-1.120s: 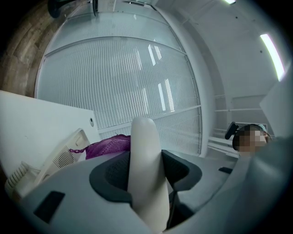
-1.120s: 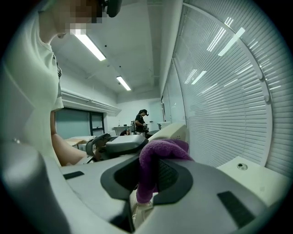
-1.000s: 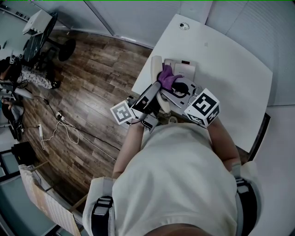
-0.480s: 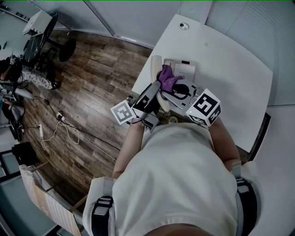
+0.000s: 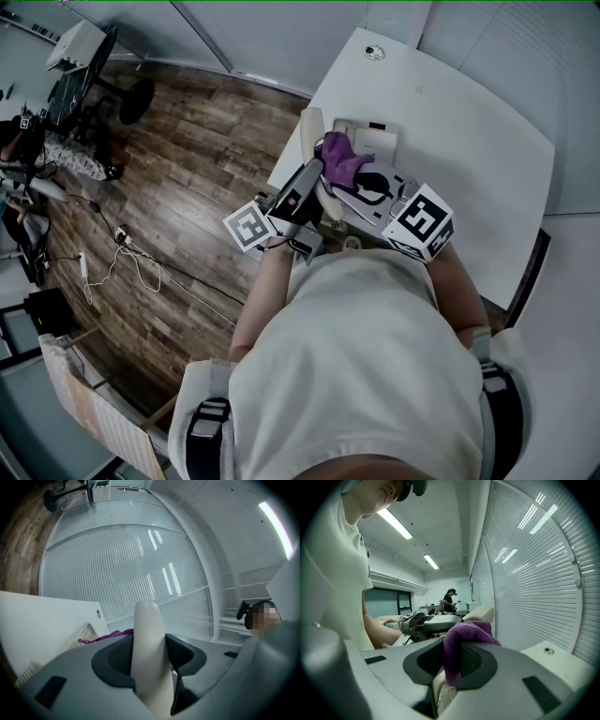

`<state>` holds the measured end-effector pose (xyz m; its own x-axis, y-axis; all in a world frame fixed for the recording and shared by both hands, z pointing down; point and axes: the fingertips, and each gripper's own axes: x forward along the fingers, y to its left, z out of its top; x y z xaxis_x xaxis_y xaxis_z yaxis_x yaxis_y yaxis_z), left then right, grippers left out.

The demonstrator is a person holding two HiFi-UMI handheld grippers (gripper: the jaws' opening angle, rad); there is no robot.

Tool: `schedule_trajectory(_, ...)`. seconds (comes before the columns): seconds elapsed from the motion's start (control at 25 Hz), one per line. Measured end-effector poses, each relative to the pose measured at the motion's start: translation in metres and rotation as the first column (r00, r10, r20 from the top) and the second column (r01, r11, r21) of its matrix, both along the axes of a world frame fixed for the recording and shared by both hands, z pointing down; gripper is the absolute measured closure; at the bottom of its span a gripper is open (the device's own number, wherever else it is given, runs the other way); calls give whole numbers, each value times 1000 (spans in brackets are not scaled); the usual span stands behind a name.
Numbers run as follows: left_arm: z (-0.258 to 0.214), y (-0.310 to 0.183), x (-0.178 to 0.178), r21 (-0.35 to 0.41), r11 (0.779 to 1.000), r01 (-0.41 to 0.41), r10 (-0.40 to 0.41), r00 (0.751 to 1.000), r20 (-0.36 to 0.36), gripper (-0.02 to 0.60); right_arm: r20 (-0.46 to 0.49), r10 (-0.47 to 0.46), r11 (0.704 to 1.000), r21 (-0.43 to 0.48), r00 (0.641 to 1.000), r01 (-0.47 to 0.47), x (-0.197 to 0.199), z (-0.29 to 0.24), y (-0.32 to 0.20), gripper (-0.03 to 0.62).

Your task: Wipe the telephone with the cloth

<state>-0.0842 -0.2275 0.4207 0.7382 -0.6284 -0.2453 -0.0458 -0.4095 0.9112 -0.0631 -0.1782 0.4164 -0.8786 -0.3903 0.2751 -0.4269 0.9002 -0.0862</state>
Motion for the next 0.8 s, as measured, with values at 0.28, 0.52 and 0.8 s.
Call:
schedule_trajectory(0.28,2,-13,-12,-24,997,69,-69,998,-3,357,13,-40,999,-8,999,40,-2,-5,15,525)
schedule_trajectory(0.52,1,-16,-17,-13,997,82,-82,997,-5,357,21,-65,997,-27,998,66,-4,-3,20,525)
schedule_trajectory(0.8,-2,-23,-27,-8,994,106,-106,994,-6,357,4,-70,996,-52,998,70,-2,2,21,525)
